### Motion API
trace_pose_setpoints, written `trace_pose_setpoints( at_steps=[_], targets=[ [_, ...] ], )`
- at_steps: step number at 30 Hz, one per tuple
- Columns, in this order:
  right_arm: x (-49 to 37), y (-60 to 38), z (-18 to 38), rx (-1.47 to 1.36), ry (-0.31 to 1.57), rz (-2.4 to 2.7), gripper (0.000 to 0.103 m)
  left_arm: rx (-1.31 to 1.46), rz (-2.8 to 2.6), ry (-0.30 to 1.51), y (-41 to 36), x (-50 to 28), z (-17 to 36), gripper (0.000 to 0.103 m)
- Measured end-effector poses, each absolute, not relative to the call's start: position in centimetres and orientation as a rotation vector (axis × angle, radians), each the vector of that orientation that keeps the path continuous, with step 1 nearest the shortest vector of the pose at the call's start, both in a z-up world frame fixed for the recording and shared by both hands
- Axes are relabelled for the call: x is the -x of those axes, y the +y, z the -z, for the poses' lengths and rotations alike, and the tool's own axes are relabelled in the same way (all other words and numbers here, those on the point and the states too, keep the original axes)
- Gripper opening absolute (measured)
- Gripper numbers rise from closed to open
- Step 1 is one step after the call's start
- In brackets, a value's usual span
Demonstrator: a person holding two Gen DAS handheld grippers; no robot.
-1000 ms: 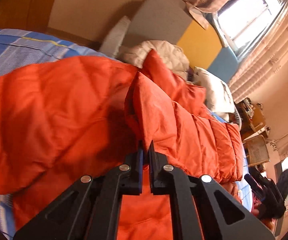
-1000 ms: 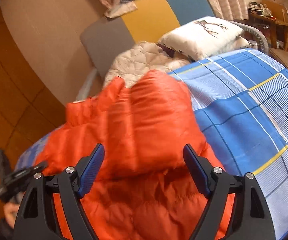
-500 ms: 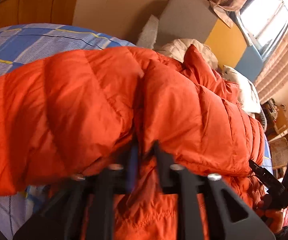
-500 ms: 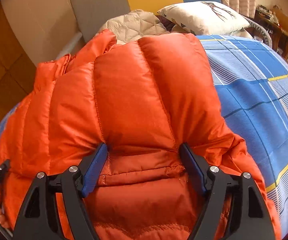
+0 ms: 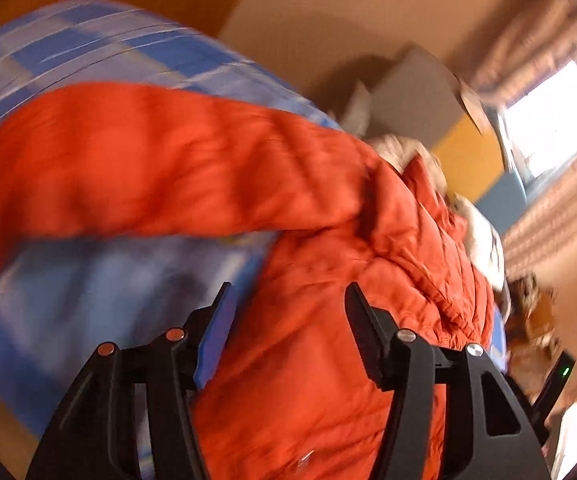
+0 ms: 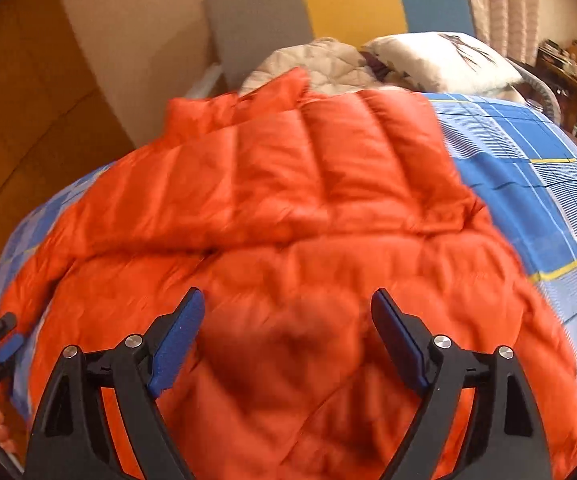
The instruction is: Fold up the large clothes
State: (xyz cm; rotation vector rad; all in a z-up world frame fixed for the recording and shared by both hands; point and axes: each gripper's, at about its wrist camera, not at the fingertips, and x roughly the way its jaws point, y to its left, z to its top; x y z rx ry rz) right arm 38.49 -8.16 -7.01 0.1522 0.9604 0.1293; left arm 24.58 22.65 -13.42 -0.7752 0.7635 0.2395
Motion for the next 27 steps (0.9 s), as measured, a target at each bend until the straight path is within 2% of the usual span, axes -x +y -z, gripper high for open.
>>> trace_pose_setpoints(
  at_steps=[4, 7, 14, 17, 19, 21, 23, 24, 25, 27],
  targets=[
    [-36.1, -6.6, 7.1, -0.141, 0.96, -0.169, 0.085, 0.867, -0.349, 0.705, 26.5, -19.4, 14.0, 0.069],
    [-34.8, -5.7, 7.1, -0.113, 0.955, -0.173, 0.085, 0.933, -0.394, 0.671, 28.7, -16.8, 14.8, 0.073],
    [-32.6, -5.5, 7.3, -0.09, 0.958, -0.156, 0.085, 1.178, -0.456, 0.58, 33.3, -14.6, 17.9, 0.074],
    [-32.2, -5.9, 7.6, -0.08, 0.966, -0.146, 0.085, 1.228, -0.472, 0.548, 34.5, -14.8, 18.7, 0.07],
    [-32.1, -6.1, 8.1, -0.077, 0.978, -0.139, 0.085, 1.242, -0.494, 0.534, 34.9, -15.2, 18.7, 0.066],
    [-32.0, -6.1, 8.4, -0.07, 0.984, -0.136, 0.085, 1.233, -0.519, 0.528, 35.6, -15.9, 18.8, 0.055],
    [-32.1, -5.9, 8.7, -0.054, 0.991, -0.132, 0.085, 1.228, -0.535, 0.515, 36.5, -16.3, 18.8, 0.042],
    [-32.1, -5.8, 8.8, -0.04, 0.995, -0.13, 0.085, 1.216, -0.543, 0.515, 37.0, -16.6, 18.7, 0.026],
    [-32.1, -5.6, 9.0, -0.022, 0.999, -0.128, 0.085, 1.188, -0.549, 0.515, 37.5, -17.2, 18.4, 0.016],
    [-32.2, -5.1, 9.4, 0.013, 1.013, -0.123, 0.086, 1.122, -0.554, 0.513, 38.3, -18.0, 17.4, 0.01]
  ],
)
